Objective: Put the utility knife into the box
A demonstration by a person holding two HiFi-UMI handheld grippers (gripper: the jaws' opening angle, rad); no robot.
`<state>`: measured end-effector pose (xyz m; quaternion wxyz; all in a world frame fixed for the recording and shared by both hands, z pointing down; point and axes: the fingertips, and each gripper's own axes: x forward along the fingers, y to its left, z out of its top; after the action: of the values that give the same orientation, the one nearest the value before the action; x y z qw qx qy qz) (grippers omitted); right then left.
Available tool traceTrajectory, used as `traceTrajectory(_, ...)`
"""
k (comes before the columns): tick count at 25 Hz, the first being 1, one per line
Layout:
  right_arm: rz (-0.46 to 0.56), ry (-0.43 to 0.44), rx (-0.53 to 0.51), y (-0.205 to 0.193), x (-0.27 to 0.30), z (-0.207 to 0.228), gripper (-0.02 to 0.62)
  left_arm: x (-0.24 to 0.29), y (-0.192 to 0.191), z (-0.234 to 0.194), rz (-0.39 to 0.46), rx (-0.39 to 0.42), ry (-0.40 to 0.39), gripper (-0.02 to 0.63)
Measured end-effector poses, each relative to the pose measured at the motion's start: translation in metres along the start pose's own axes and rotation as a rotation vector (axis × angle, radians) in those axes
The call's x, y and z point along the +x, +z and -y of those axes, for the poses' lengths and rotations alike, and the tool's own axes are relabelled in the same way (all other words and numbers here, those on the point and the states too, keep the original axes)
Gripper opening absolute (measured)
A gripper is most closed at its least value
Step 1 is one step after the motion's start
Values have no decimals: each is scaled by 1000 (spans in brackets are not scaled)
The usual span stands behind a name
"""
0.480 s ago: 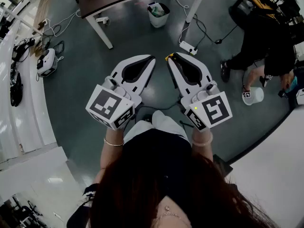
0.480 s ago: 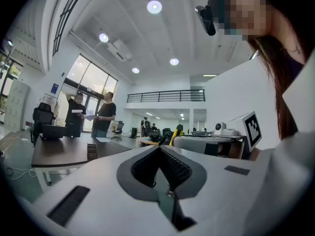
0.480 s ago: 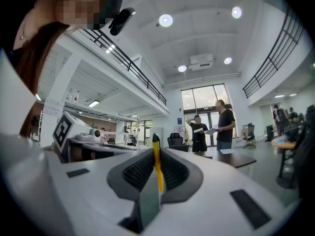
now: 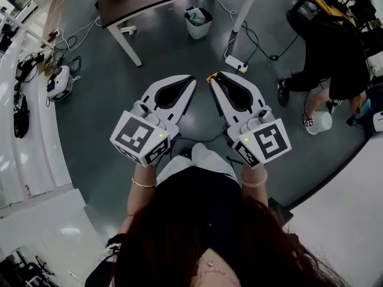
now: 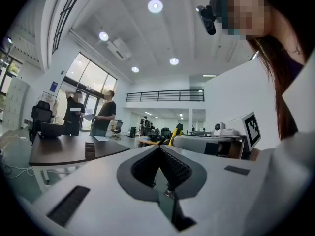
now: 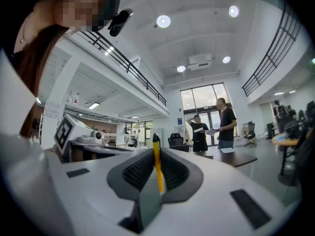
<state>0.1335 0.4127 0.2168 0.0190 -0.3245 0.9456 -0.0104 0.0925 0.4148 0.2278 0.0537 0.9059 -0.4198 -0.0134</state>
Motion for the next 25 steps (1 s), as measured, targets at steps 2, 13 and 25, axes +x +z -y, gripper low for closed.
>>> traceTrajectory(2, 0, 4, -1, -1, -1, 2, 52, 3, -2, 0, 2, -4, 1, 2)
traceTrajectory(13, 17, 52, 3, -2, 9, 43, 52, 37, -2, -17, 4, -14, 61, 2)
traceTrajectory(25, 8, 100, 26, -20, 84, 86, 52, 80, -14, -95, -19, -33, 90, 2)
